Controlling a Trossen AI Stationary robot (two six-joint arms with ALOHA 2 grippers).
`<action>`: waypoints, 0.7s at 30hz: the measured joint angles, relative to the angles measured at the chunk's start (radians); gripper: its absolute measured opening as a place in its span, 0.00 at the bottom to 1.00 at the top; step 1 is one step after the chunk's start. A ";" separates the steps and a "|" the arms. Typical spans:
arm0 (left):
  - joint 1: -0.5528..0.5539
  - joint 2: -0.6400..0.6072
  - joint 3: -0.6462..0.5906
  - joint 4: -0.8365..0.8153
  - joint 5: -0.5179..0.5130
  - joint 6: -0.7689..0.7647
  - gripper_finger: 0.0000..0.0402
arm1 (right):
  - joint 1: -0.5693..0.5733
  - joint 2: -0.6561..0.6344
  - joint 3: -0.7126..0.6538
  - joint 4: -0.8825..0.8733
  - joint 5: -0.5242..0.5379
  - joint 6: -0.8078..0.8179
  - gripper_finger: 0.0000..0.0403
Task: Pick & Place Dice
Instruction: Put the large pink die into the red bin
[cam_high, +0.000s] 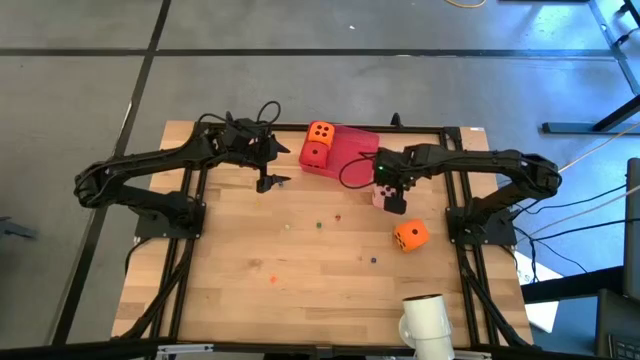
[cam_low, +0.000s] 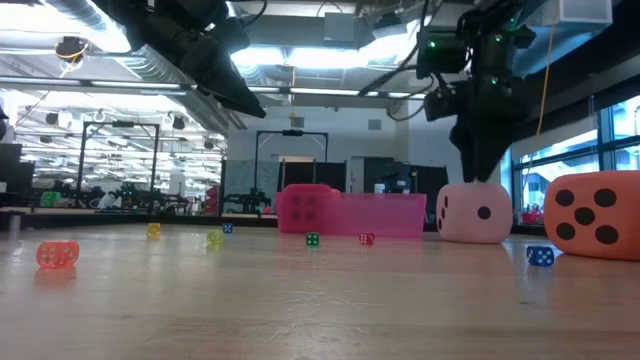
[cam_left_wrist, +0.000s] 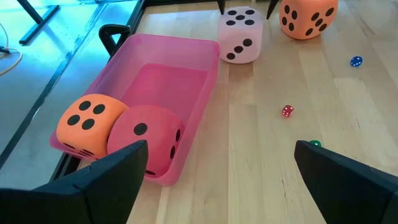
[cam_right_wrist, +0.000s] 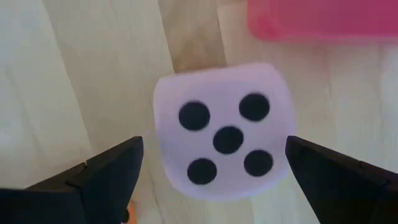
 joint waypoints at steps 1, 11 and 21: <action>0.000 0.000 0.000 0.000 0.000 0.000 1.00 | 0.000 0.000 -0.008 0.007 0.017 0.000 0.98; 0.000 0.000 0.000 0.000 0.000 0.000 1.00 | -0.001 -0.001 -0.060 0.065 0.075 -0.030 0.98; 0.000 0.000 0.000 0.000 0.000 0.000 1.00 | 0.002 -0.001 -0.062 0.090 0.052 -0.027 0.98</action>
